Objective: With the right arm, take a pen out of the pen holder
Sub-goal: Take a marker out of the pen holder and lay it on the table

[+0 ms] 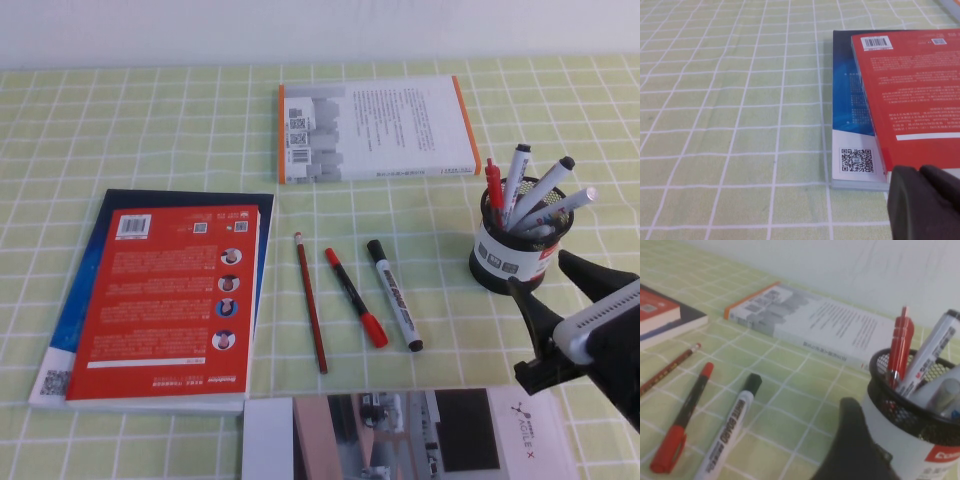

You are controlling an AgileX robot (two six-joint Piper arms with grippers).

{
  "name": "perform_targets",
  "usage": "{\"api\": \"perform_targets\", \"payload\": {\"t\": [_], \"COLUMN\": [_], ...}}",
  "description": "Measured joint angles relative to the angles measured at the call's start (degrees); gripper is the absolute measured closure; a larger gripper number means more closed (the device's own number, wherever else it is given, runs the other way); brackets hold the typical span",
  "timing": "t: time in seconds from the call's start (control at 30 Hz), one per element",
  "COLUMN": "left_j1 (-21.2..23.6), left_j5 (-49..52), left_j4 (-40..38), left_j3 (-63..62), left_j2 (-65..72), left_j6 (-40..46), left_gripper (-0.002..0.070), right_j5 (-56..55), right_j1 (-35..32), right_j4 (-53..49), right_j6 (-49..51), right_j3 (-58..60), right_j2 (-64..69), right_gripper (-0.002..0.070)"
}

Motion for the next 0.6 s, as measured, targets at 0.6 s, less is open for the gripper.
{"api": "perform_targets", "payload": {"t": [0.6], "left_j1": [0.00], "left_j5": [0.00], "left_j4": [0.00], "left_j3": [0.00], "left_j2": [0.00], "left_j6": [0.00], "left_gripper": [0.0680], "right_j5": [-0.22], "right_j1": [-1.19], "right_j4": [5.43], "right_j6": [0.14], "right_j3": [-6.32], "right_j2": [4.84], "right_gripper": [0.0294]}}
